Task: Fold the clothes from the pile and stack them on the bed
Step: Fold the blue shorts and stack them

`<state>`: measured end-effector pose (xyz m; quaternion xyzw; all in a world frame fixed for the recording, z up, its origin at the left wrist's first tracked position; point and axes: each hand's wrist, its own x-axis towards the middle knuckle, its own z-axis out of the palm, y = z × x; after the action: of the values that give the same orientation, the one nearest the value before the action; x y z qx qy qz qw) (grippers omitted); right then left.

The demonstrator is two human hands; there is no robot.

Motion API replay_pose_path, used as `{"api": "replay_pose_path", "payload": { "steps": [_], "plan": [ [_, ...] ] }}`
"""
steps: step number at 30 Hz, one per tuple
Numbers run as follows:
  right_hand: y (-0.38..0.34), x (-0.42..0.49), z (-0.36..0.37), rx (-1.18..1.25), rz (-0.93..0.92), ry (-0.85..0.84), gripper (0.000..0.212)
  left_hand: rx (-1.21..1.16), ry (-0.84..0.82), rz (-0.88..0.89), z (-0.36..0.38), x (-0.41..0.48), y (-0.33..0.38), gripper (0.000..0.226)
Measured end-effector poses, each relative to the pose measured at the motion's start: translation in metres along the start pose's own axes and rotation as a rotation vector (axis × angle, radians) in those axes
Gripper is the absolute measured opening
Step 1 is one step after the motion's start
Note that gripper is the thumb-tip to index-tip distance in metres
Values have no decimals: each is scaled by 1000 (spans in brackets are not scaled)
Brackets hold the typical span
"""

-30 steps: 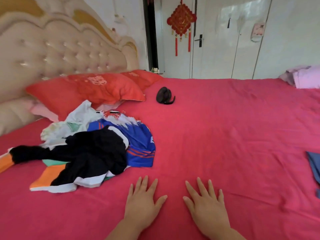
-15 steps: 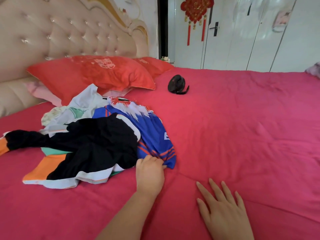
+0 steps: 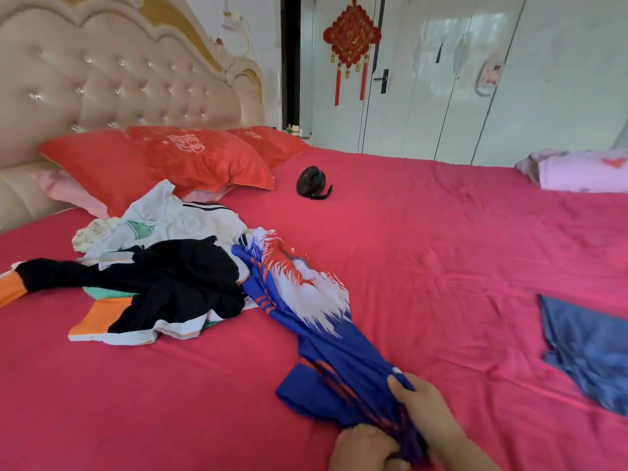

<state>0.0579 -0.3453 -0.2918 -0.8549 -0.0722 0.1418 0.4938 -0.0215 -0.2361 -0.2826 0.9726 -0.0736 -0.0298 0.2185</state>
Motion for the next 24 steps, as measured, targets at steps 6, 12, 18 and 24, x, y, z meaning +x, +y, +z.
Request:
{"api": "replay_pose_path", "payload": {
  "steps": [6, 12, 18, 24],
  "plan": [
    [37, -72, -79, -166, 142, 223, 20, -242, 498, 19, 14, -37, 7, 35],
    [79, -140, -150, -445, 217, 303, 25, -241, 431, -211, 6, -43, 19, 44],
    [85, -163, -206, -605, 342, 346, 18, -149, 319, -205, 0, -45, 29, 43],
    [76, -131, -186, -565, 263, 322, 54, -169, 300, -145, -22, -12, 37, 39]
  ]
}}
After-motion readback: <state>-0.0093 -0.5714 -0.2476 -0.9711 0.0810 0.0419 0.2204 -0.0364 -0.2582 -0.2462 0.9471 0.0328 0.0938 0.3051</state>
